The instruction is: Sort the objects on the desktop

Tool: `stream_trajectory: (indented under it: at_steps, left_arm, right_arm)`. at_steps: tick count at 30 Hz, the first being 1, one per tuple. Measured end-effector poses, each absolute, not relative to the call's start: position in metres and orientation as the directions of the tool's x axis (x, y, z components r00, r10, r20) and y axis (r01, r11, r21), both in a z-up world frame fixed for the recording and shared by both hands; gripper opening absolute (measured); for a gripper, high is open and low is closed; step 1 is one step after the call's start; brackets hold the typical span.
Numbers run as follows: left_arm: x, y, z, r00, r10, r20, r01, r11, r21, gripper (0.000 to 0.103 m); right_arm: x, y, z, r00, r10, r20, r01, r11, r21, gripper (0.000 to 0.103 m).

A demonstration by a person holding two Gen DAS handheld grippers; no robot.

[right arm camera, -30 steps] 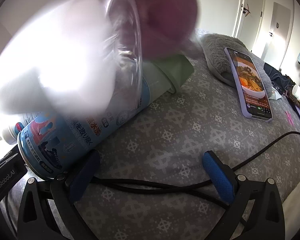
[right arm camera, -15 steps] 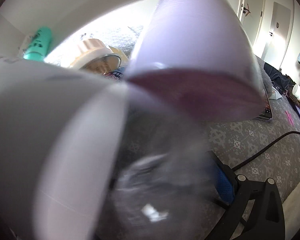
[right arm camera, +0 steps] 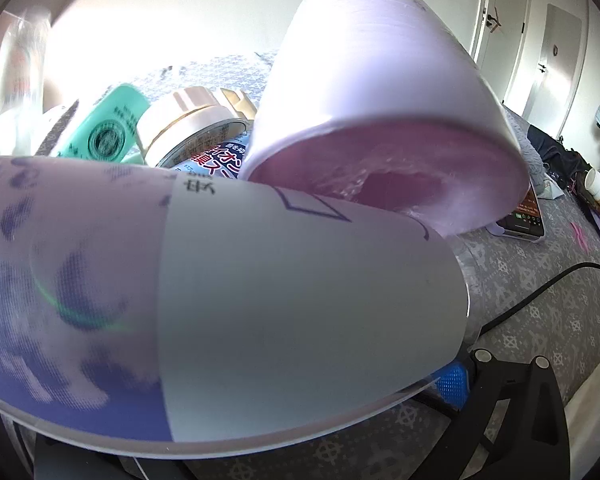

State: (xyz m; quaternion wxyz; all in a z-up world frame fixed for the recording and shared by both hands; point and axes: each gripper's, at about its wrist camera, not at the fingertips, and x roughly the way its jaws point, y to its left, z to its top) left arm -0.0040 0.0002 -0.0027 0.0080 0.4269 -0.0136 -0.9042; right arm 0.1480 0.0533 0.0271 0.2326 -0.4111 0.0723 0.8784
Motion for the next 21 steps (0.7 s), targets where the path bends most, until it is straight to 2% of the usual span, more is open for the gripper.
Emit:
stream_trajectory:
  at_steps: [21]
  left_arm:
    - [-0.007, -0.005, -0.005, -0.638, -0.025, -0.769, 0.004, -1.000, 0.029, 0.103]
  right_arm:
    - [0.127, 0.050, 0.032, -0.554, 0.349, -0.756, -0.469, -0.881, -0.063, 0.103]
